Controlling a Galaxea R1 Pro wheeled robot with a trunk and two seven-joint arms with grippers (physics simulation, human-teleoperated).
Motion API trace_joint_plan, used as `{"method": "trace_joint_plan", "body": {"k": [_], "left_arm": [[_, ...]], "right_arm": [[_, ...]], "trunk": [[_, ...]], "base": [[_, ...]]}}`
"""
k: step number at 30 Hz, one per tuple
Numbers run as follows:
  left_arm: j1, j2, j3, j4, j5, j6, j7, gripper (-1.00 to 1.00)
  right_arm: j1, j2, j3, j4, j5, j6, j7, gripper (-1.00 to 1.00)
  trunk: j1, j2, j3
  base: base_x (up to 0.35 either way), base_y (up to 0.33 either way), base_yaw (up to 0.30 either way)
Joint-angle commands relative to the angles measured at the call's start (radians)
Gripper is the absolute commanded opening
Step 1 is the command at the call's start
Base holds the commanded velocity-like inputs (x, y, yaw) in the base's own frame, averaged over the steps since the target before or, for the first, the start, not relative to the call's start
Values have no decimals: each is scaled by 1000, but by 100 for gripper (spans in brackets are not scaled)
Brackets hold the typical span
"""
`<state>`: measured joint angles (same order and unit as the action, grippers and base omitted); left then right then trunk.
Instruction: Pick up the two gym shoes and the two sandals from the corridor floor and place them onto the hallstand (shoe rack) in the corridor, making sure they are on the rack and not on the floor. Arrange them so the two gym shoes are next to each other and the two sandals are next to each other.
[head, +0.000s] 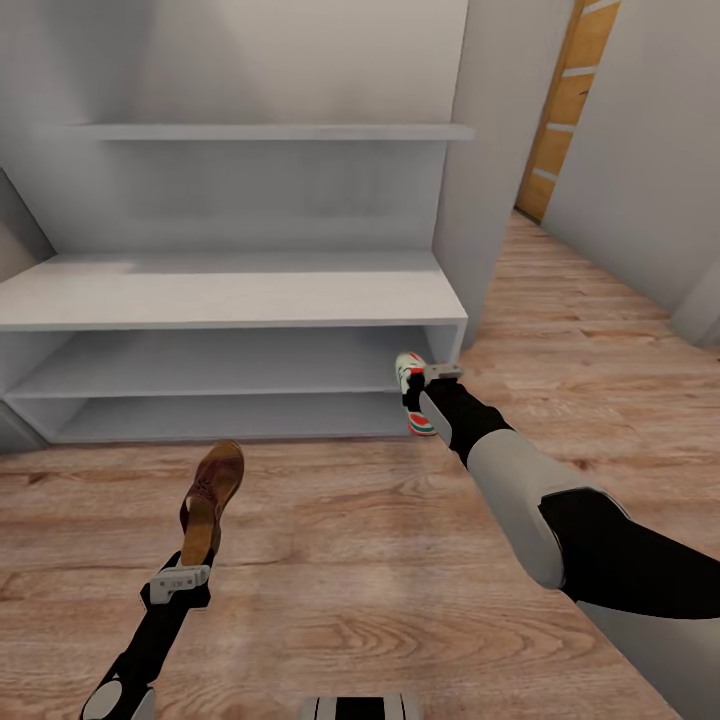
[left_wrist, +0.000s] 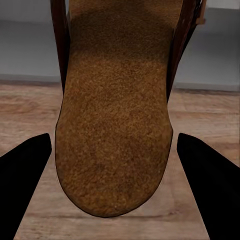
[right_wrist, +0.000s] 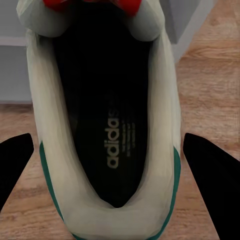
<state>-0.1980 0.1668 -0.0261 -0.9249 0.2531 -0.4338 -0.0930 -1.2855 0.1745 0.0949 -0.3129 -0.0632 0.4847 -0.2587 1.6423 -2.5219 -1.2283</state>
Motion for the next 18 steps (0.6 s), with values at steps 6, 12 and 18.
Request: {"method": "trace_joint_plan", "body": {"k": [6, 12, 18], "left_arm": [[0, 0, 0, 0, 0, 0, -1, -100], [0, 0, 0, 0, 0, 0, -1, -100], [0, 0, 0, 0, 0, 0, -1, -100]], "right_arm": [[0, 0, 0, 0, 0, 0, 0, -100], [1, 0, 0, 0, 0, -1, 0, -100], [3, 0, 0, 0, -1, -2, 0, -100]], "trunk": [[0, 0, 0], [0, 0, 0], [0, 0, 0]], "base": [[208, 0, 0], [61, 0, 0], [18, 0, 0]]}}
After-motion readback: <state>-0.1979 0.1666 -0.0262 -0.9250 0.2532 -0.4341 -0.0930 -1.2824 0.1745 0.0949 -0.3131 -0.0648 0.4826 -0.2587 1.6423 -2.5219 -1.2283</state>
